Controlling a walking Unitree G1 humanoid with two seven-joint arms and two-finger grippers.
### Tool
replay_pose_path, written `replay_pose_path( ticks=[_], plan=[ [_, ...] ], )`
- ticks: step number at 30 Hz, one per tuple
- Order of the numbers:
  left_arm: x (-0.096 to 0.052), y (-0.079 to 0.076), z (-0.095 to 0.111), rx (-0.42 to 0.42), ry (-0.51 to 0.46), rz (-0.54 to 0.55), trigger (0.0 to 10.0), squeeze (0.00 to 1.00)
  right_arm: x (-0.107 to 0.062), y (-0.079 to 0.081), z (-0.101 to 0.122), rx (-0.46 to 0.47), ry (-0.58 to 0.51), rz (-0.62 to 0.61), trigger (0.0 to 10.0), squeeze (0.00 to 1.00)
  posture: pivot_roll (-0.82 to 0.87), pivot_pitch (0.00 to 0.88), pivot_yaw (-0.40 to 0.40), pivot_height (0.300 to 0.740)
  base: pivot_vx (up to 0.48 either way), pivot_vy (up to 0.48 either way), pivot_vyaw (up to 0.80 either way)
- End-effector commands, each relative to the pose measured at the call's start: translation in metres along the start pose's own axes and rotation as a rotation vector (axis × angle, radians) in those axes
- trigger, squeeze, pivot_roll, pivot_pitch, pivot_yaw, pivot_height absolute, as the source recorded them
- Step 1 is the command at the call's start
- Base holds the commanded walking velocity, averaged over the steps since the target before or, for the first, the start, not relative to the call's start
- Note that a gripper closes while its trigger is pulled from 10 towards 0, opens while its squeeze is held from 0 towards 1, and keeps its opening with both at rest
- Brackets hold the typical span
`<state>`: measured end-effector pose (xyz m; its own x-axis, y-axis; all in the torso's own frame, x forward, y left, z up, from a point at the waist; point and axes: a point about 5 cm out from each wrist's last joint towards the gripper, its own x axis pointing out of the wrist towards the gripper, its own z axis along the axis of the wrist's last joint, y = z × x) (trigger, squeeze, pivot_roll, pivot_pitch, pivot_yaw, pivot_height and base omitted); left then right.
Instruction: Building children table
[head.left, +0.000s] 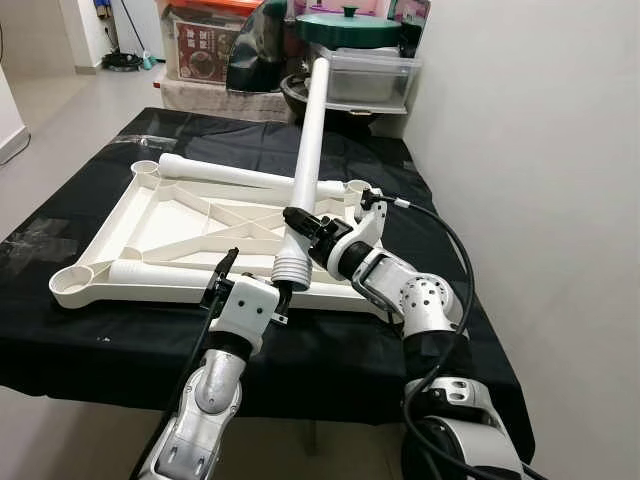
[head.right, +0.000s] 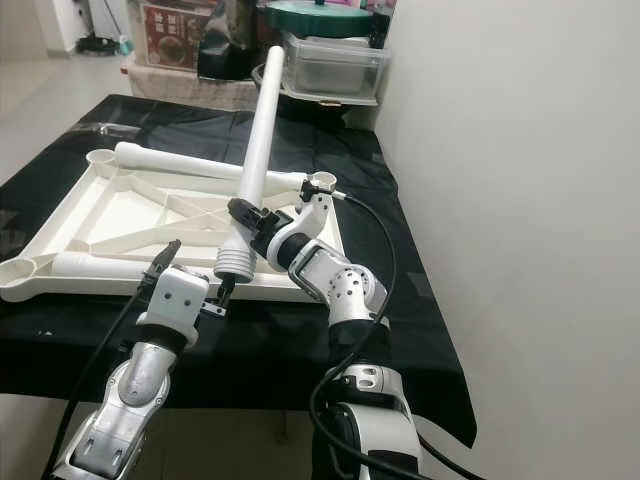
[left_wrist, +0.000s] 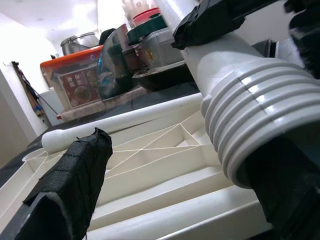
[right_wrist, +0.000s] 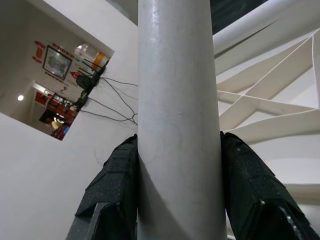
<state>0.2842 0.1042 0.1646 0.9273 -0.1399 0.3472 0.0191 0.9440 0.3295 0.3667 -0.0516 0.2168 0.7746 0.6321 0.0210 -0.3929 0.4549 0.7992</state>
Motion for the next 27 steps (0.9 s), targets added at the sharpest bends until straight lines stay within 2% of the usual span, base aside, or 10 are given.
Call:
replay_pose_path(
  ticks=[1,4,5,16,17,27],
  plan=[
    [0.004,-0.001,-0.001,0.017,-0.006,0.010,8.7,0.00,0.005,0.007,-0.044,0.136,0.072,0.045,0.0,0.00,0.15,0.000,-0.117,0.740,0.000,0.000,0.00],
    [0.006,-0.002,0.000,0.019,-0.014,0.009,9.0,0.00,0.004,0.010,-0.046,0.146,0.077,0.047,0.0,0.00,0.15,0.000,-0.115,0.740,0.000,0.000,0.00],
    [0.007,-0.004,0.000,0.022,-0.021,0.006,10.0,0.00,0.002,0.012,-0.047,0.155,0.080,0.050,0.0,0.00,0.15,0.000,-0.115,0.740,0.000,0.000,0.00],
    [0.009,-0.004,0.001,0.048,-0.042,0.004,10.0,0.00,-0.001,0.016,-0.051,0.190,0.086,0.056,0.0,0.00,0.14,0.000,-0.114,0.740,0.000,0.000,0.00],
    [0.008,-0.004,0.001,0.061,-0.050,0.006,0.0,0.00,-0.002,0.017,-0.052,0.196,0.090,0.057,0.0,0.00,0.14,0.000,-0.113,0.740,0.000,0.000,0.00],
    [0.008,-0.004,0.001,0.089,-0.074,0.006,0.0,0.00,-0.004,0.021,-0.056,0.223,0.095,0.061,0.0,0.00,0.14,0.000,-0.112,0.740,0.000,0.000,0.00]
  ],
)
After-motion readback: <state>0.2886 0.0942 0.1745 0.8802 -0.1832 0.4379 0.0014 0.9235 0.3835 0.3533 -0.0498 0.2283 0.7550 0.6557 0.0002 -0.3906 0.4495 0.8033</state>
